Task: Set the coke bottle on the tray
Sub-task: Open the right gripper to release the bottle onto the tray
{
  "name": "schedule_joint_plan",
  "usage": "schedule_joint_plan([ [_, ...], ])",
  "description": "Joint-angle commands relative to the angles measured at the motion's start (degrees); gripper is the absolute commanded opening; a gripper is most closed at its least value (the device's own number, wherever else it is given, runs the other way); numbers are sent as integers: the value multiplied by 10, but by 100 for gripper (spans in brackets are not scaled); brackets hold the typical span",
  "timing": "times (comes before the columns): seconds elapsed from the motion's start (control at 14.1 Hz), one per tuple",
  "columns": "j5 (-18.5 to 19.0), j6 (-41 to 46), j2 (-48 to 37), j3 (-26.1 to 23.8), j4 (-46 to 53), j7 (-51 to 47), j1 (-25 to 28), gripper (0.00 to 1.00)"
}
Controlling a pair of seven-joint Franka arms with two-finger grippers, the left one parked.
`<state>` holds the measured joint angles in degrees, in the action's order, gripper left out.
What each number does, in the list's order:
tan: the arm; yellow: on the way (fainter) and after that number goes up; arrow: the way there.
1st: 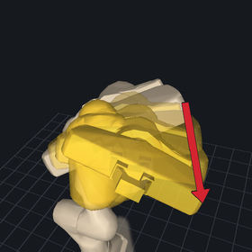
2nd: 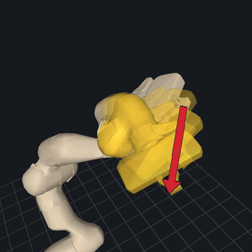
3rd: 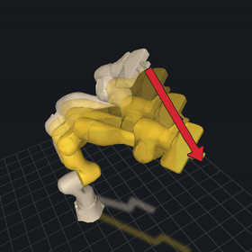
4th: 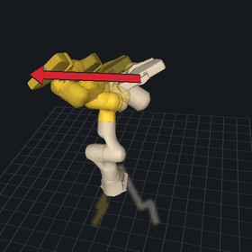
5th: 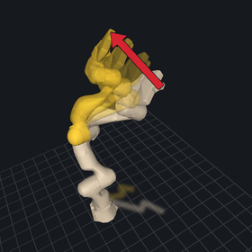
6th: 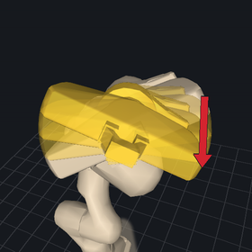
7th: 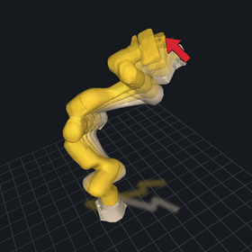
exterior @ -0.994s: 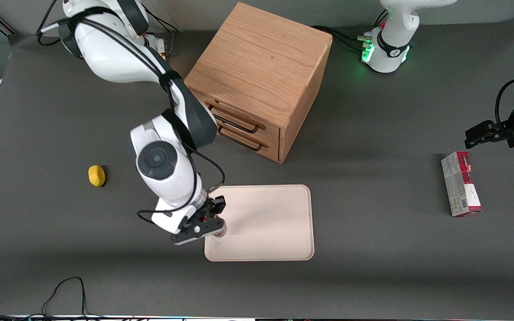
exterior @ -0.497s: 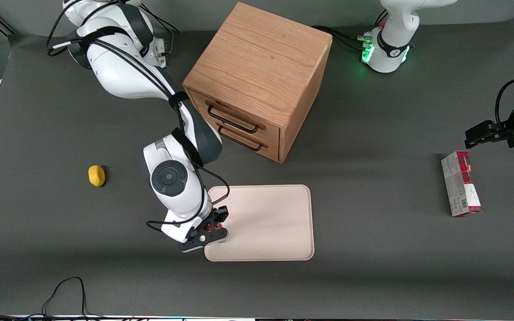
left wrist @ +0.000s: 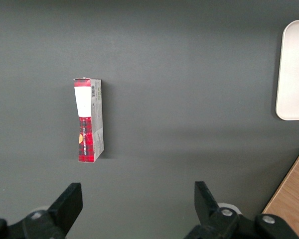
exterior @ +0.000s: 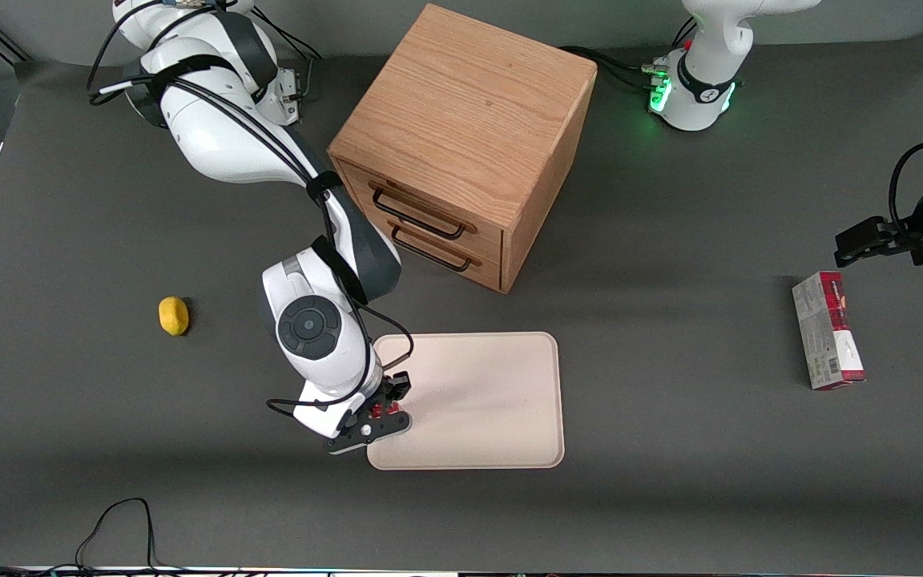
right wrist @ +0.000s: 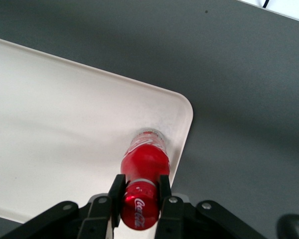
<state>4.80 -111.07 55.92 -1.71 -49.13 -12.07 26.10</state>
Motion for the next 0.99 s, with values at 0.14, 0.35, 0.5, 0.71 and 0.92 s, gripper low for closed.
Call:
schedule_joint_plan([
  [0.14, 5, 7, 1, 1, 17, 0, 2, 100],
  [0.35, 6, 12, -7, 1, 17, 0, 3, 100],
  [0.5, 5, 24, -26, 1, 17, 1, 4, 100],
  [0.71, 2, 109, -84, 0, 17, 1, 4, 100],
  [0.92, 2, 203, -142, 1, 16, 0, 4, 100],
])
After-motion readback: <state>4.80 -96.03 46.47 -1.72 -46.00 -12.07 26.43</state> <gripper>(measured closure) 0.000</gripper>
